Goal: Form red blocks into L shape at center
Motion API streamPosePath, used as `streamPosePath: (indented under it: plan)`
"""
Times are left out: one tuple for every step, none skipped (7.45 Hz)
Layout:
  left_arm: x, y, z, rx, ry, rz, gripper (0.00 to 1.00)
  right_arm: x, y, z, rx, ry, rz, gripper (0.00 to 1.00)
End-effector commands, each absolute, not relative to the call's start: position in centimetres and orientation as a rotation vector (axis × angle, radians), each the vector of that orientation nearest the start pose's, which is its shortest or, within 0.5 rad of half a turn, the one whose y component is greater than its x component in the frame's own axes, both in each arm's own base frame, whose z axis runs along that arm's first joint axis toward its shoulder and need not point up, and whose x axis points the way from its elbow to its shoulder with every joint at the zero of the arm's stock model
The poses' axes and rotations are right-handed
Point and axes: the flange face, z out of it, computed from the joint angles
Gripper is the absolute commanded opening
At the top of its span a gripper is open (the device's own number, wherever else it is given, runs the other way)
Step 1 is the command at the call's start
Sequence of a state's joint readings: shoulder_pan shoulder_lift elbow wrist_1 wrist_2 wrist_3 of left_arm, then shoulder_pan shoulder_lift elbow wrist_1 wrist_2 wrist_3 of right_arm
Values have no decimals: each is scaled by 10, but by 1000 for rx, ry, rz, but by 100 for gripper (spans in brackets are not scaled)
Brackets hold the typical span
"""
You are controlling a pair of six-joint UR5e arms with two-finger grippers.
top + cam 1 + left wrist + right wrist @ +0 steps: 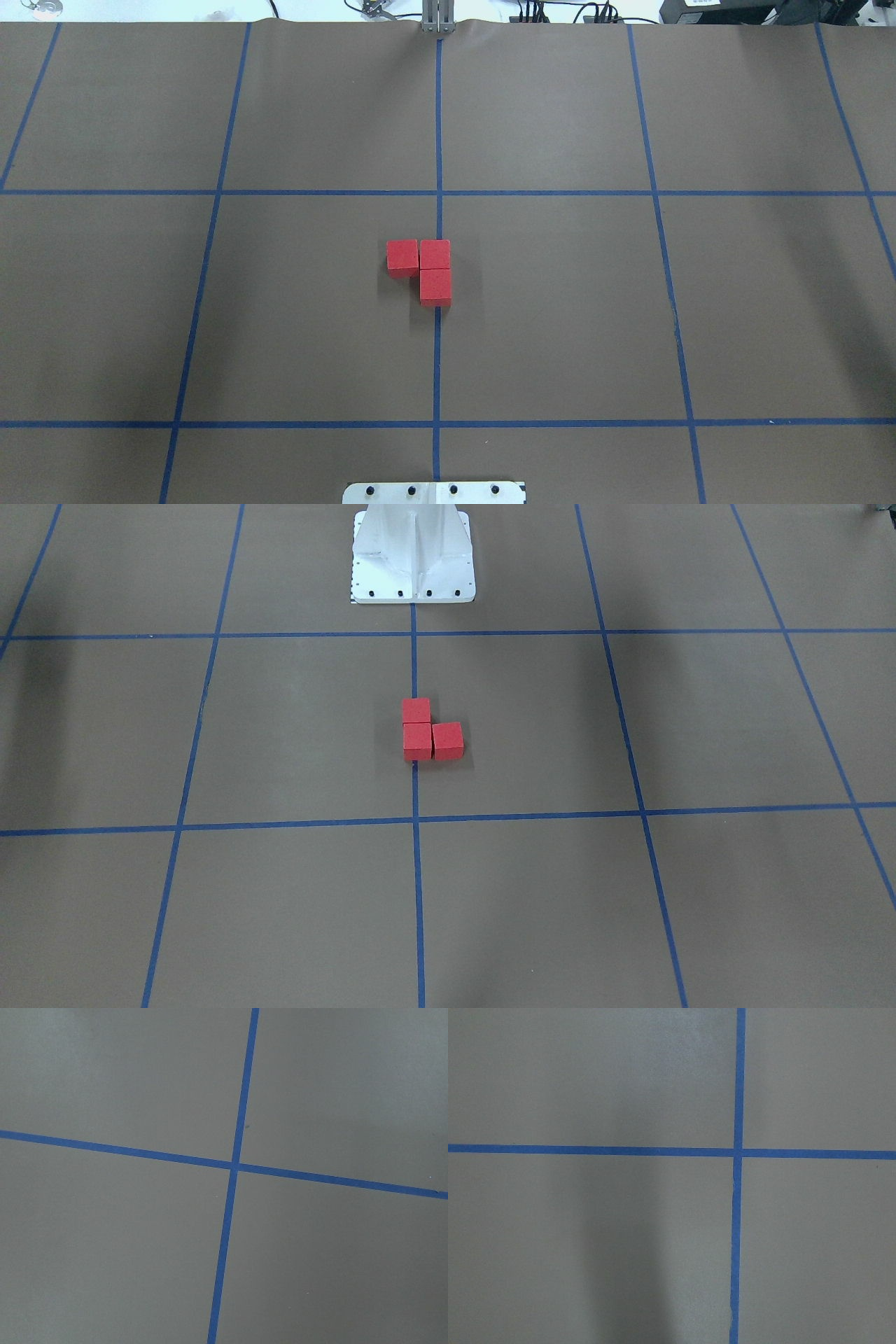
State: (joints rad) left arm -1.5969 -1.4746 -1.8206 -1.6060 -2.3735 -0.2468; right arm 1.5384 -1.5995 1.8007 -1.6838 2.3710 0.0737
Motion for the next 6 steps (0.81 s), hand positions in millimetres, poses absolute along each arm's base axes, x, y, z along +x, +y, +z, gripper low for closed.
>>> streamPosePath:
  plan:
    - [-73, -457, 574, 92, 816, -179, 100, 46, -483, 563, 97, -810, -19, 100]
    - [-73, -457, 573, 93, 818, -178, 100, 46, -482, 563, 119, -814, -29, 100]
    - [-73, -456, 574, 91, 817, -179, 100, 46, -480, 564, 117, -815, -27, 100]
    - [-73, -456, 574, 91, 817, -179, 100, 45, -479, 564, 116, -818, -30, 100]
    - [-73, -456, 572, 96, 818, -177, 100, 44, -480, 563, 115, -832, -31, 100]
    - [-73, -456, 570, 99, 818, -176, 100, 44, -480, 563, 115, -832, -31, 100]
